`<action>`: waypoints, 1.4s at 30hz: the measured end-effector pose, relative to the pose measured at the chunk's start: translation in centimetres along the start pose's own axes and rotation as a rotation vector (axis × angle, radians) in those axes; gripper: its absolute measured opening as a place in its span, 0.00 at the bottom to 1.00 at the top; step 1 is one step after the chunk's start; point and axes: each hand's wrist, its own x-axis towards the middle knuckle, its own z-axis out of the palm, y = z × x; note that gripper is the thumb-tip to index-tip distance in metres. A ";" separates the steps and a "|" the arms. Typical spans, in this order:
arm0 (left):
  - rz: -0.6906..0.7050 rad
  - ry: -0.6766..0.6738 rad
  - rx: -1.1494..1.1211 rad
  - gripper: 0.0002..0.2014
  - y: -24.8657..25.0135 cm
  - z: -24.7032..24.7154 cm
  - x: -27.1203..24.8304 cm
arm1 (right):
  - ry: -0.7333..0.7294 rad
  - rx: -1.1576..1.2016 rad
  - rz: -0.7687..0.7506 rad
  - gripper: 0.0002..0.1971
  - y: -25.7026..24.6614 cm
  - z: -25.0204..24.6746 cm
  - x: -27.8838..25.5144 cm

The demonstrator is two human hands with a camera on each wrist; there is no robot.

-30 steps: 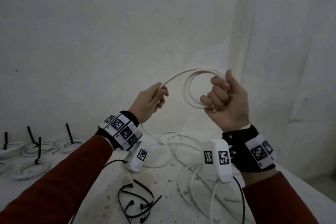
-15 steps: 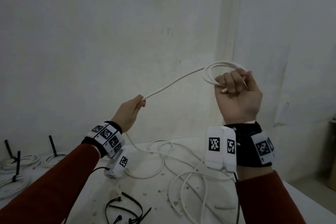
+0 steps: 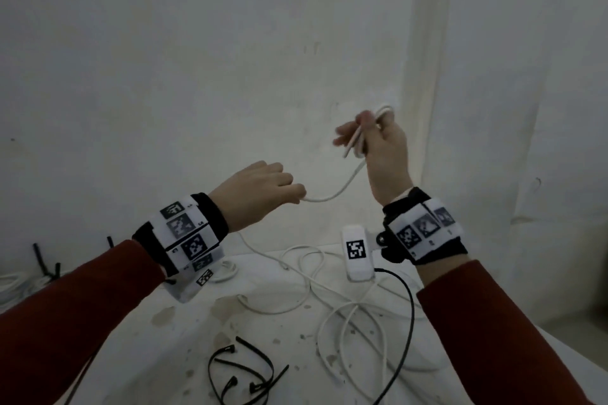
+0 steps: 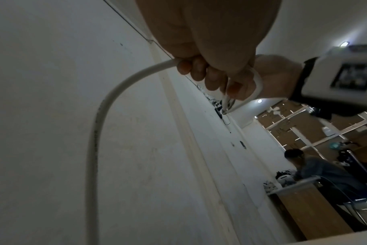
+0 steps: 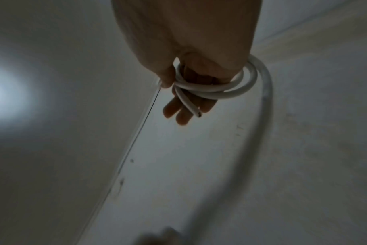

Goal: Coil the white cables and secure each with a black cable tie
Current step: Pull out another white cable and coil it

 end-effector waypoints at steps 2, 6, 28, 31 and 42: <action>-0.014 0.003 -0.017 0.03 -0.4 -1.1 0.0 | -0.210 -0.364 0.001 0.09 1.1 0.6 -0.9; -0.104 0.019 -0.076 0.07 -2.2 -2.3 -0.8 | -0.588 -0.697 0.123 0.11 2.1 0.5 -3.2; -0.694 0.102 -0.943 0.17 1.5 -1.0 -0.4 | -0.508 0.162 0.524 0.26 2.0 2.2 -6.2; -0.628 0.058 -0.859 0.18 1.6 -1.3 -0.2 | -0.588 0.131 0.556 0.33 1.9 1.8 -6.2; -0.697 0.133 -0.839 0.09 1.4 2.7 -2.3 | -0.263 0.671 0.549 0.26 -0.8 -2.0 -3.5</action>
